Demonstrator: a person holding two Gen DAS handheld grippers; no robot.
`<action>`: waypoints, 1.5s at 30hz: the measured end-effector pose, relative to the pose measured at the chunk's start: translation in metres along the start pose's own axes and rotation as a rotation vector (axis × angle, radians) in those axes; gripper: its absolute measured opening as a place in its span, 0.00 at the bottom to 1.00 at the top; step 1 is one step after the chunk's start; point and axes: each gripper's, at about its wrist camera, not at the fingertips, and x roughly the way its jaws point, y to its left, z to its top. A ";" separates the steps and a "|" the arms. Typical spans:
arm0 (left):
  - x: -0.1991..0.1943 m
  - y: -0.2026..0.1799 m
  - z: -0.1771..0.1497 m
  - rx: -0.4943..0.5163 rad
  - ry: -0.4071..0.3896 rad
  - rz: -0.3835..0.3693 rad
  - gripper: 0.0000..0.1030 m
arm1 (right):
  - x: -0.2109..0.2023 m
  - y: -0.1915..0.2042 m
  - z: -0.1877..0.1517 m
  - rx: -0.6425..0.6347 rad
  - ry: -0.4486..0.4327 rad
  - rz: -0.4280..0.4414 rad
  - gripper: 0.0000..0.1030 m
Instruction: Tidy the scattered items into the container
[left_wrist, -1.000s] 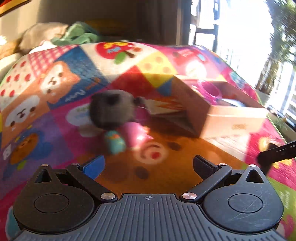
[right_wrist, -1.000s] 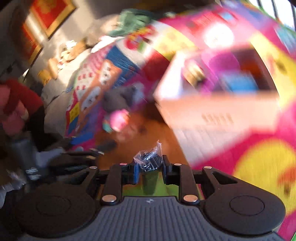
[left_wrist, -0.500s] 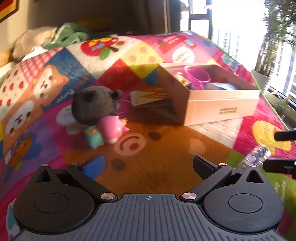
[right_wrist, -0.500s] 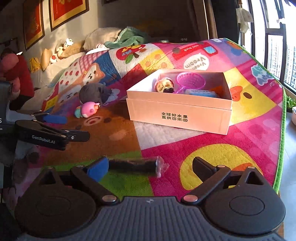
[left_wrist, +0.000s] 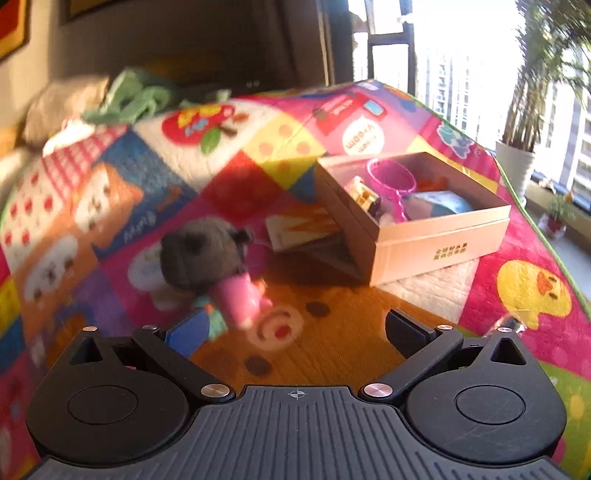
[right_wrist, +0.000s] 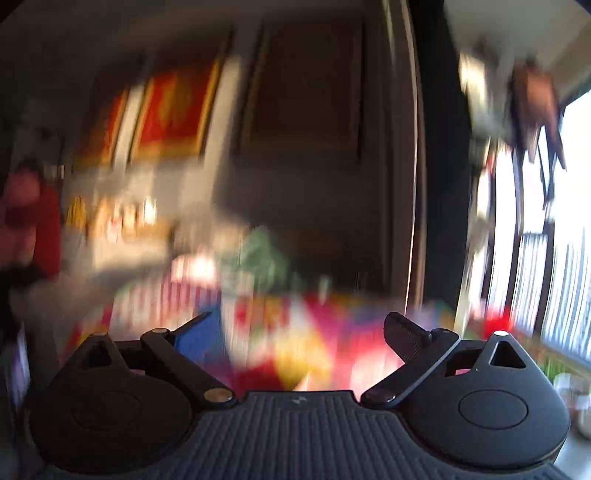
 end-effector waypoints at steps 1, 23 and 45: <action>0.003 0.001 -0.004 -0.017 0.014 -0.010 1.00 | -0.007 -0.002 0.017 0.024 -0.090 0.003 1.00; 0.017 0.025 -0.032 -0.164 0.039 0.006 1.00 | 0.034 -0.031 -0.131 0.242 0.460 0.011 1.00; 0.036 0.018 -0.022 -0.107 0.039 0.065 1.00 | 0.029 0.024 -0.215 0.116 0.701 -0.013 0.80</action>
